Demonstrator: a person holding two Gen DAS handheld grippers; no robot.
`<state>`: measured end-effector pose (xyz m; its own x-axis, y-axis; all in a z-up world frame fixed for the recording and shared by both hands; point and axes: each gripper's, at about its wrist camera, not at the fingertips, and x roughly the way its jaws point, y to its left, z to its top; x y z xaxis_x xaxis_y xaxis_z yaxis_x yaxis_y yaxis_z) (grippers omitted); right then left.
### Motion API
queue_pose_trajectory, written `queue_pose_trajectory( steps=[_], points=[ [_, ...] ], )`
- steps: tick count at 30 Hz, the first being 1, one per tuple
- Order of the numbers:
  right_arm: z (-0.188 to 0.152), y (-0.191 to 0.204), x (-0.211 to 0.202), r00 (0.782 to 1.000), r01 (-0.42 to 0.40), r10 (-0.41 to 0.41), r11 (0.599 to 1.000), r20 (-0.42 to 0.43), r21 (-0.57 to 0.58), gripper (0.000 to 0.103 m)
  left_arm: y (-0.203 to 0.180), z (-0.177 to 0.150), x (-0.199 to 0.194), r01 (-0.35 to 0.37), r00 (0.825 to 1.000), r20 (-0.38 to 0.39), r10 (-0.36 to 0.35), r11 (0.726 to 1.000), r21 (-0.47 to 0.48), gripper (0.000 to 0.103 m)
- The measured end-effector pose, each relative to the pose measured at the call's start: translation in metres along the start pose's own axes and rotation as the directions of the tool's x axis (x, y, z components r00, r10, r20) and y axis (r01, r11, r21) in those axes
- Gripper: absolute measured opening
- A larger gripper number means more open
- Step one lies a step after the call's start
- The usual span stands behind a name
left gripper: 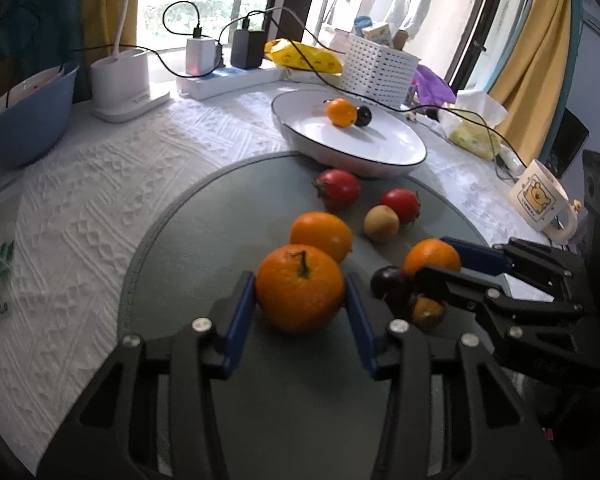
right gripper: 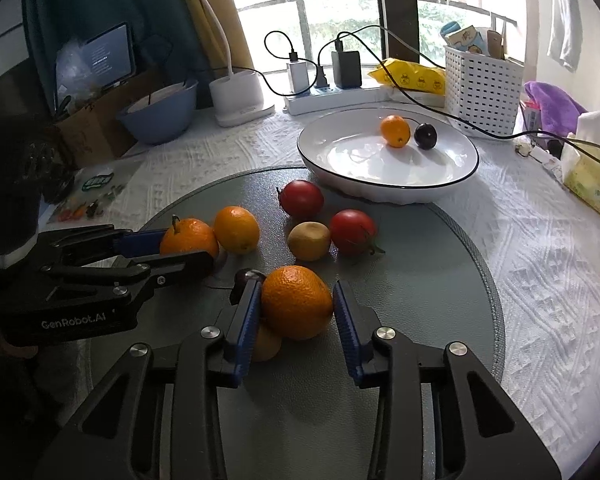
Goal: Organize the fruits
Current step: 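Grasp a large orange with the right gripper while the left grasps a tangerine, then carry the orange and tangerine in both grippers over the white plate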
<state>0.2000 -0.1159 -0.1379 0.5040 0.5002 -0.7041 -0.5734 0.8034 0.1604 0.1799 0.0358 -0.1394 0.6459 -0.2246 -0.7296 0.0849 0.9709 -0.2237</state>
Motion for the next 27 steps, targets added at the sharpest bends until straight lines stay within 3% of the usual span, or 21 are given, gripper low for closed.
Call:
queue_pose_trajectory(
  steps=[27],
  points=[
    [0.018,-0.013,-0.022,0.997,0.033,-0.033,0.999,0.067,-0.003,0.039,-0.017,0.026,-0.025,-0.027,0.996,0.083,0.022,0.998,0.058,0.046]
  ],
)
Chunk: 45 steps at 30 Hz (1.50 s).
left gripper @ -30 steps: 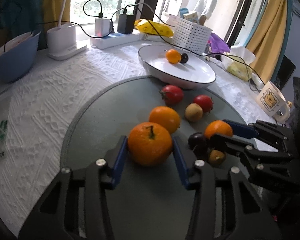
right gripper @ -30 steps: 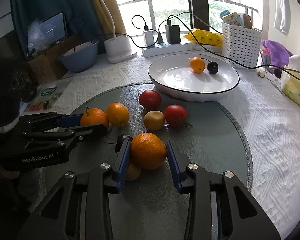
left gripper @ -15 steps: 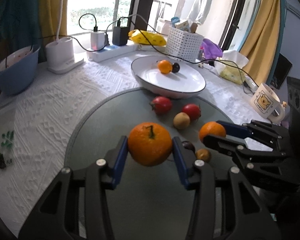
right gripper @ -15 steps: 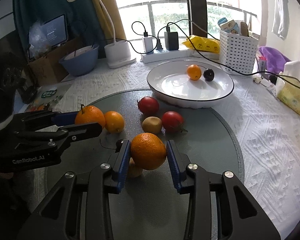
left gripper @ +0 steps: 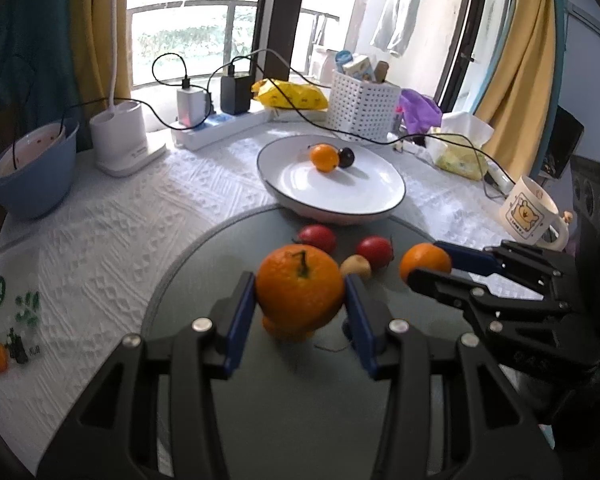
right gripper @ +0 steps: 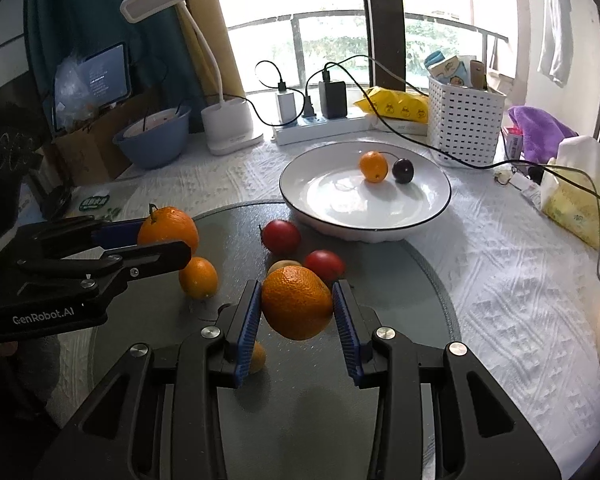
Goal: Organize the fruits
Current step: 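Carry the orange and tangerine in both grippers over the white plate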
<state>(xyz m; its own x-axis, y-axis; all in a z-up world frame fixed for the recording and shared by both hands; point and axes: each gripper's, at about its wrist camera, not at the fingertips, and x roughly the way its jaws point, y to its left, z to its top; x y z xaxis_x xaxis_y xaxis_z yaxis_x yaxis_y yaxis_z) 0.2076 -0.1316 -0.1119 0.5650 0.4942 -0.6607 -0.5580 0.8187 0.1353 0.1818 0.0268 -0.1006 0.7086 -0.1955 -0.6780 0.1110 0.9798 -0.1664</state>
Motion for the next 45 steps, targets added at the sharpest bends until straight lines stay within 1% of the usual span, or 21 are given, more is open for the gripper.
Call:
queue_pose_trajectory(
  steps=[27,45],
  points=[
    [0.033,-0.042,0.007,0.999,0.028,-0.03,0.999,0.041,0.03,0.039,-0.012,0.046,0.022,0.0,1.0,0.011,-0.001,0.998,0.057,0.046],
    [0.048,-0.068,0.022,0.998,0.053,-0.054,0.997,0.035,0.05,0.039,-0.013,0.075,0.047,0.013,1.0,0.017,-0.015,0.996,0.088,0.046]
  ],
)
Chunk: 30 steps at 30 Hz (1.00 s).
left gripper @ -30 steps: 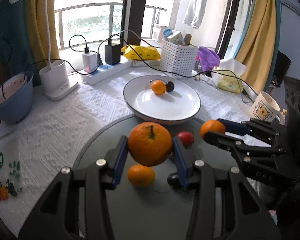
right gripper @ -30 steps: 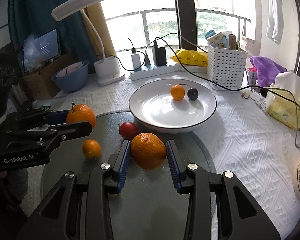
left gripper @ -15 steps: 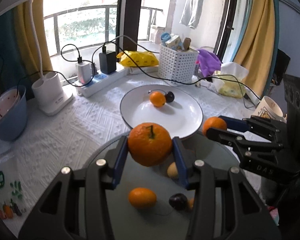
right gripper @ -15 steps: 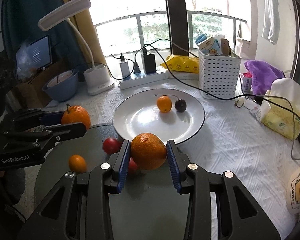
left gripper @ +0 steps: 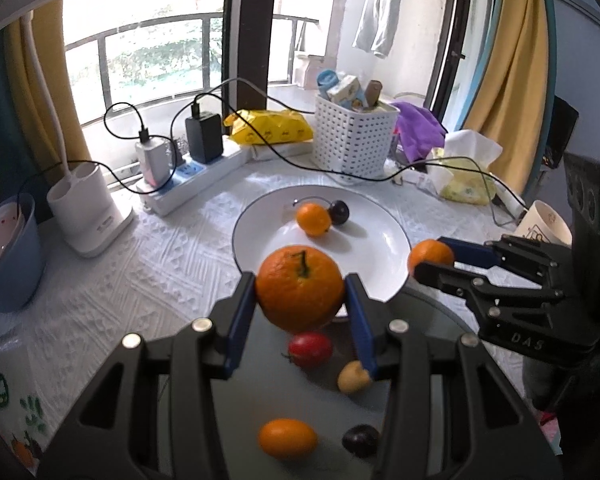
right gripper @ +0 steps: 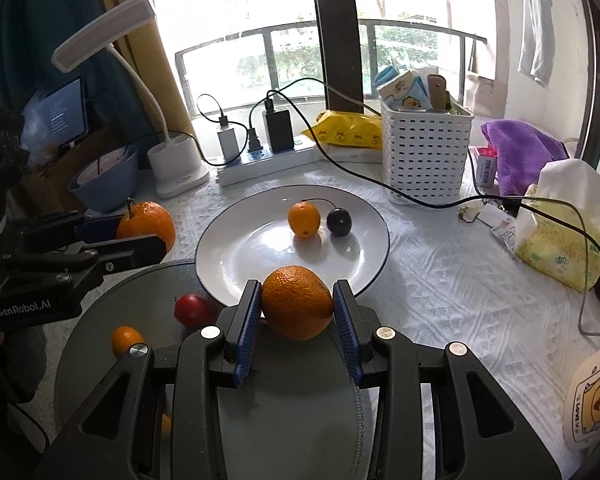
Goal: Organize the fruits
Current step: 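Carry the orange and tangerine in both grippers over the white plate, then lower both fruits onto the plate and open both grippers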
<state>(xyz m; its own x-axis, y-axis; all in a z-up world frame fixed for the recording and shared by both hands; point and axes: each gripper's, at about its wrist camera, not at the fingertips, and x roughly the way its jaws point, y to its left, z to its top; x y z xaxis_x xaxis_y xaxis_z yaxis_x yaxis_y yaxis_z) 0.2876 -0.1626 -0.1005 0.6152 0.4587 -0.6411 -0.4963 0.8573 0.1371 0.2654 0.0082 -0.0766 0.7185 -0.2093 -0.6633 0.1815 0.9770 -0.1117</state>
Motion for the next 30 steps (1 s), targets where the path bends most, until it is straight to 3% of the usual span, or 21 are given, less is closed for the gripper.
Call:
queue_pose_trajectory(
  steps=[17,30],
  points=[
    [0.025,-0.016,0.033,1.0,0.016,-0.016,1.0,-0.006,-0.004,0.039,0.012,0.021,0.041,0.03,0.999,-0.022,-0.03,0.999,0.01,0.046],
    [0.04,-0.018,0.066,1.0,0.013,-0.013,1.0,-0.028,-0.009,0.039,0.03,0.028,0.07,0.028,0.998,-0.052,-0.03,0.999,-0.045,0.046]
  ],
)
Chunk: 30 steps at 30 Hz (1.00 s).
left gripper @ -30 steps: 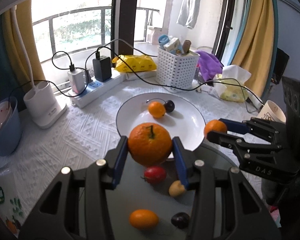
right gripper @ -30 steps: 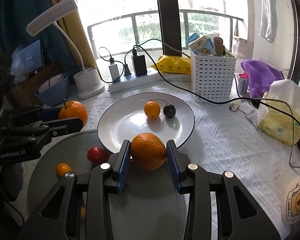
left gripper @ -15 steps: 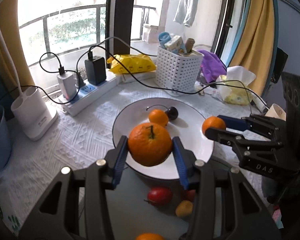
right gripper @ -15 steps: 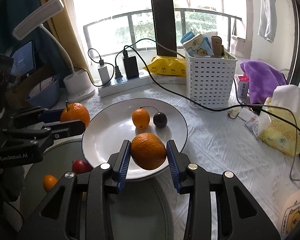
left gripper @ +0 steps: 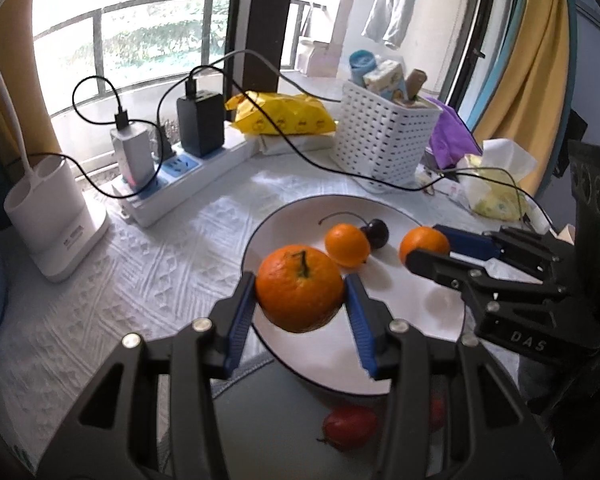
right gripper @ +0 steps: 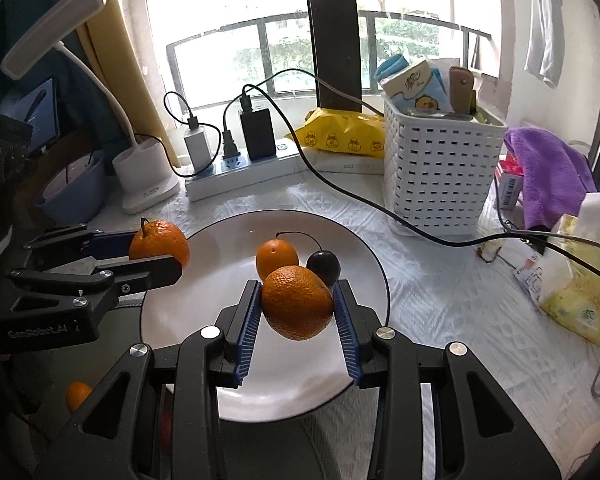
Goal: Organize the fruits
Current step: 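Lower both fruits onto the plate and open both grippers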
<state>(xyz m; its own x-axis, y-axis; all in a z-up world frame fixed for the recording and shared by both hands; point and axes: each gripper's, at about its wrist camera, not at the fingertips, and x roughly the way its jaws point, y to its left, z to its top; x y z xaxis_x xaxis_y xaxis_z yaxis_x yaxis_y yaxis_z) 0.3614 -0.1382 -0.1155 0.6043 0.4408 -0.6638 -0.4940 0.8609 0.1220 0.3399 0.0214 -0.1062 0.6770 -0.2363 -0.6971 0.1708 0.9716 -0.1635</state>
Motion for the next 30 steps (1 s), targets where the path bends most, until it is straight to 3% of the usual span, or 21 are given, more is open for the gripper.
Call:
queue_pose_trajectory(
  steps=[17,30],
  points=[
    [0.006,-0.008,0.016,0.999,0.019,-0.019,0.999,-0.029,0.029,0.04,0.004,0.0,0.017,-0.001,0.999,-0.047,0.001,1.0,-0.011,0.047],
    [0.01,-0.001,-0.005,1.0,0.023,-0.024,1.0,0.008,0.017,0.041,-0.002,0.002,-0.009,-0.022,1.0,0.006,0.022,1.0,0.008,0.052]
  ],
)
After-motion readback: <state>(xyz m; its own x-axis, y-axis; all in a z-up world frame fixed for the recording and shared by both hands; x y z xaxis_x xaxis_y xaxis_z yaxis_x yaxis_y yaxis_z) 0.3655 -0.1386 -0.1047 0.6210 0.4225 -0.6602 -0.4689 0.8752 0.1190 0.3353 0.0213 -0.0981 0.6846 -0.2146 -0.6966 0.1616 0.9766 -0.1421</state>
